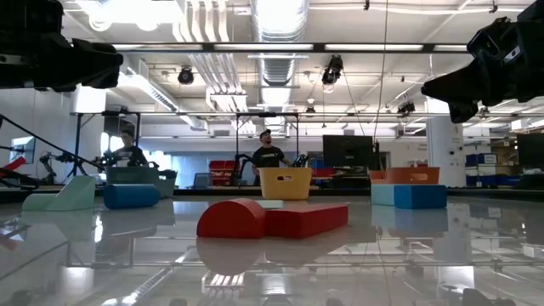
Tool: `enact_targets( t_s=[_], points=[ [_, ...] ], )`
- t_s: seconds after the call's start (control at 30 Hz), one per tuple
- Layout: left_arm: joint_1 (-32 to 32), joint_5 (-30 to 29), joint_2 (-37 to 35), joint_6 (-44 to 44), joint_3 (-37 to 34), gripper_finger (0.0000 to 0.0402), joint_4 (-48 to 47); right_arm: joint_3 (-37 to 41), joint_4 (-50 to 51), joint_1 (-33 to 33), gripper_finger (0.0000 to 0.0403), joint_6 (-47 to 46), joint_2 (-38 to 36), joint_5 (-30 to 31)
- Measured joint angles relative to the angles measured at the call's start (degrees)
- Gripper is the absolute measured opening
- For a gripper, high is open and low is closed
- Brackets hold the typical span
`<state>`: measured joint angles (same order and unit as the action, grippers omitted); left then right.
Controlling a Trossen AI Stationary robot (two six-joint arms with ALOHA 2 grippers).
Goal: Sort & place blocks by color
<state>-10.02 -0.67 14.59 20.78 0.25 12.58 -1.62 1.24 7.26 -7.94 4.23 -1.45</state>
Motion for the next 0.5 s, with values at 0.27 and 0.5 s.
enact_targets(
  t_s=[0.27,0.5],
  points=[
    [0.0,-1.4,0.0,-0.6,0.0,0.0001,2.4,0.0,-0.2,0.0,0.0043,0.0,0.0,0.0],
    [0.0,-1.3,0.6,-20.0,0.0,0.0001,20.4,0.1,-1.4,0.0,0.0043,-1.5,0.0,0.0]
  ],
)
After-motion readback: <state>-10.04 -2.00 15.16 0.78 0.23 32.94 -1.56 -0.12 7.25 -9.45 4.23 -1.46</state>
